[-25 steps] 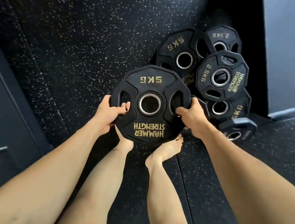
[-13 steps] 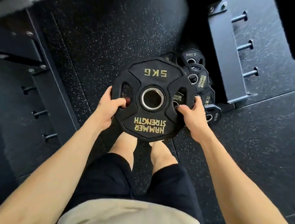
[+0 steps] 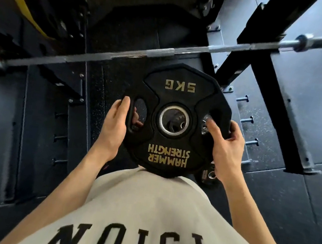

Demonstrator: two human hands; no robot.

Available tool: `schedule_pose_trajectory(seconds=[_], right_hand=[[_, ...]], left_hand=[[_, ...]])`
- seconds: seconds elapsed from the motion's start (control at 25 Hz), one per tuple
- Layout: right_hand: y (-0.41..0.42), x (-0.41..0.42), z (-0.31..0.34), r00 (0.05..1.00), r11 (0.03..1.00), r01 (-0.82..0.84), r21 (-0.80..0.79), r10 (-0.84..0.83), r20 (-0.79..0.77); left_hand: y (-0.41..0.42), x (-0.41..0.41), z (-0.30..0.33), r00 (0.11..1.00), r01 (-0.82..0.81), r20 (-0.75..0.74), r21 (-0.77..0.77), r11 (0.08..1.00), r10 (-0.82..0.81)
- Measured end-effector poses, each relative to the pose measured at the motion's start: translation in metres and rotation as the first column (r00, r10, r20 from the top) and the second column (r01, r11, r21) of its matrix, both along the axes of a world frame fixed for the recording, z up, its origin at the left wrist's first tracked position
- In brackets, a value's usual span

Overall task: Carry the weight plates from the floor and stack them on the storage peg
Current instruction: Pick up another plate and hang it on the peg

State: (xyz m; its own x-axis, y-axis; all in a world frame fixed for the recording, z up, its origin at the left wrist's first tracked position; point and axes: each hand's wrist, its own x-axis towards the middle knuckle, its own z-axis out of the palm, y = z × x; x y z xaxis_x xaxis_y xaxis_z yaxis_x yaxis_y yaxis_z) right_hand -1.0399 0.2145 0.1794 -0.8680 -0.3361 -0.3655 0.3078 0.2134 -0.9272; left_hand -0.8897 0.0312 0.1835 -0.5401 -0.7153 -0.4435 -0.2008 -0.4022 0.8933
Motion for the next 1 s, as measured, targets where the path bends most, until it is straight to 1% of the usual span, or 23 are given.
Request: schedule_pose_trajectory(seconds=[0.12,0.2,0.28,0.32,0.4,0.52,0.6,0.76,0.84,0.88,1.0], right_hand=[[-0.001,0.001,0.024,0.990,0.988,-0.139,-0.064,0.137,-0.044],[-0.005,0.003,0.040,0.959,0.959,-0.273,-0.080,0.265,-0.096],[-0.009,0.010,0.051,0.917,0.924,-0.378,-0.058,0.366,-0.158],[-0.011,0.017,0.056,0.890,0.895,-0.442,-0.066,0.428,-0.158],[-0.019,0.039,0.066,0.809,0.804,-0.585,-0.104,0.571,-0.135],[-0.034,0.087,0.086,0.636,0.626,-0.771,-0.119,0.750,-0.181],[-0.042,0.123,0.098,0.535,0.517,-0.845,-0.137,0.815,-0.222],[-0.048,0.232,0.112,0.322,0.294,-0.946,-0.138,0.909,-0.265],[-0.043,0.298,0.118,0.237,0.201,-0.967,-0.155,0.934,-0.268],[-0.040,0.333,0.119,0.206,0.164,-0.971,-0.172,0.940,-0.270],[-0.026,0.422,0.120,0.177,0.118,-0.968,-0.221,0.946,-0.271]], left_hand=[[0.029,0.022,0.023,0.975,-0.224,-0.022,-0.073,0.972,0.223],[0.055,0.044,0.036,0.925,-0.379,-0.031,-0.112,0.918,0.378],[0.080,0.065,0.045,0.866,-0.499,-0.044,-0.134,0.856,0.497],[0.093,0.078,0.052,0.823,-0.566,-0.053,-0.144,0.812,0.565],[0.118,0.110,0.063,0.726,-0.683,-0.049,-0.175,0.709,0.686],[0.155,0.166,0.083,0.551,-0.823,-0.069,-0.213,0.527,0.832],[0.177,0.200,0.092,0.462,-0.870,-0.082,-0.234,0.434,0.883],[0.223,0.292,0.114,0.208,-0.957,-0.160,-0.237,0.167,0.965],[0.247,0.348,0.120,0.101,-0.969,-0.170,-0.240,0.059,0.980],[0.258,0.380,0.121,0.069,-0.969,-0.177,-0.246,0.023,0.982],[0.282,0.462,0.125,0.034,-0.961,-0.184,-0.275,-0.019,0.982]])
